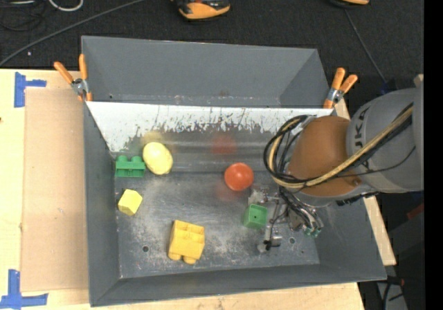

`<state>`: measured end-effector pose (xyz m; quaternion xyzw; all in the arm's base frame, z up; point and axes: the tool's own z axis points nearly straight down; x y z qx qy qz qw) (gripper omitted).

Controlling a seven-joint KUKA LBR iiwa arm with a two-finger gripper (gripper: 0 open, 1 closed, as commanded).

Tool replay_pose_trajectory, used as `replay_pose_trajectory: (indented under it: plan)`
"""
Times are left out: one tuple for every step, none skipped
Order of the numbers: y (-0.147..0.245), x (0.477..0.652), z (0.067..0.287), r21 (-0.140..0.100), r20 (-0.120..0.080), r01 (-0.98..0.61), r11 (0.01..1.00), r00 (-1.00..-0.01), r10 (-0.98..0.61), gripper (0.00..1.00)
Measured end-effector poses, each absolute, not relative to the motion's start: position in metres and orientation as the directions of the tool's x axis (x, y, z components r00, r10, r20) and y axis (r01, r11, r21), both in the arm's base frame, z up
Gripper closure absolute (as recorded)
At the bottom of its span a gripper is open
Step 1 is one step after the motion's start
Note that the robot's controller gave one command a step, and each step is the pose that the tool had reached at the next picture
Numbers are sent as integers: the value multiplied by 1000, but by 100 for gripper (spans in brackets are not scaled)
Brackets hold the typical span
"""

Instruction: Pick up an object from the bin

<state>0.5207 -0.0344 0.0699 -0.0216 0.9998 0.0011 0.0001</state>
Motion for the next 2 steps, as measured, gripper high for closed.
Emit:
replay_pose_trajectory:
  plan:
    - [-33,534,136,-2,-6,-35,999,-999,-35,0]
    - [-107,560,99,5,7,-196,981,-981,-196,0]
